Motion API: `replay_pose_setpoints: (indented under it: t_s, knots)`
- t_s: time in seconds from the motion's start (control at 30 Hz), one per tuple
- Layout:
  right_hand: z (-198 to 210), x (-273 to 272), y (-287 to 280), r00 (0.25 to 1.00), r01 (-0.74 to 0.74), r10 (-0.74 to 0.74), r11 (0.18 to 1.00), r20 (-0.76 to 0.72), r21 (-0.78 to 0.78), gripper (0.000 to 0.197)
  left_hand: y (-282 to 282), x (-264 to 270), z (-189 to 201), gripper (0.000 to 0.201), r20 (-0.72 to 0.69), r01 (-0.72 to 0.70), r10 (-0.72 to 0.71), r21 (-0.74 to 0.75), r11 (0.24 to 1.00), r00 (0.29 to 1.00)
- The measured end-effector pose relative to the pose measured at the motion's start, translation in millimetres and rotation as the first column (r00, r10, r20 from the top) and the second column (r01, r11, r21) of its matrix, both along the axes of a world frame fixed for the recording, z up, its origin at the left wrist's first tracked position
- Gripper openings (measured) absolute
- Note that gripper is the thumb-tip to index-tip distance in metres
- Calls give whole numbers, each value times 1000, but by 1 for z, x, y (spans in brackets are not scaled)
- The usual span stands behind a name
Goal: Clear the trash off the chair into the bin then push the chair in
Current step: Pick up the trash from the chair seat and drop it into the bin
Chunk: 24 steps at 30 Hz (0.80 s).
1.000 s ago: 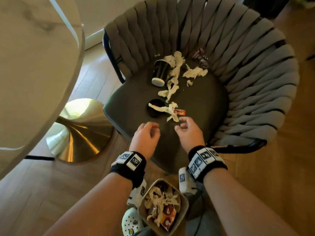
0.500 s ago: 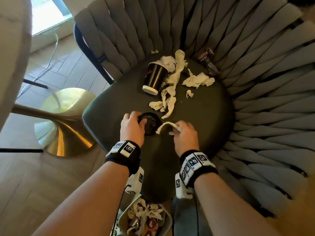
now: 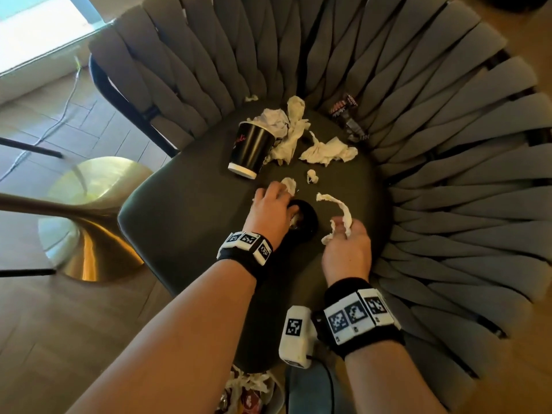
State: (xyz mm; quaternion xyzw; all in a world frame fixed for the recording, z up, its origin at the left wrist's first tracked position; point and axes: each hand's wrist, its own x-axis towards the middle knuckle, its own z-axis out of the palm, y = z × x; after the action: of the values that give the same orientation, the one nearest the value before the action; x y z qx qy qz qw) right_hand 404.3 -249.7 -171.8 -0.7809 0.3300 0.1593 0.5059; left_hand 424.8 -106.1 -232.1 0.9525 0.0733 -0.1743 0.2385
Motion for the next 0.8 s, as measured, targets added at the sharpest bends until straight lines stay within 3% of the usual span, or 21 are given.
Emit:
replay_pose_setpoints:
  t_s: [0.17,0.3,0.53,0.63,0.8]
  knots:
    - [12,-12,0,999,-39,39,999,-24,-19,20,11,-31,13,28,-11,-200,203,-244,949,979]
    - [22,-46,8,992,-124,123,990,-5,-61,21,29,-91,43,19,-45,-288,293,-378,880,955]
    - [21,-180,28,956,-292,288,954,-53,-70,19,42,-254,52,14,-92,-344,339,-429,835,936]
    - [8,-252,28,924,-372,364,927,-121,-52,20,43,-332,32,11,-81,-303,299,-433,849,951]
    - [-40,-342,14,841,-487,446,870,-306,-70,16,33,-421,-15,7,-257,-360,283,-334,871,924]
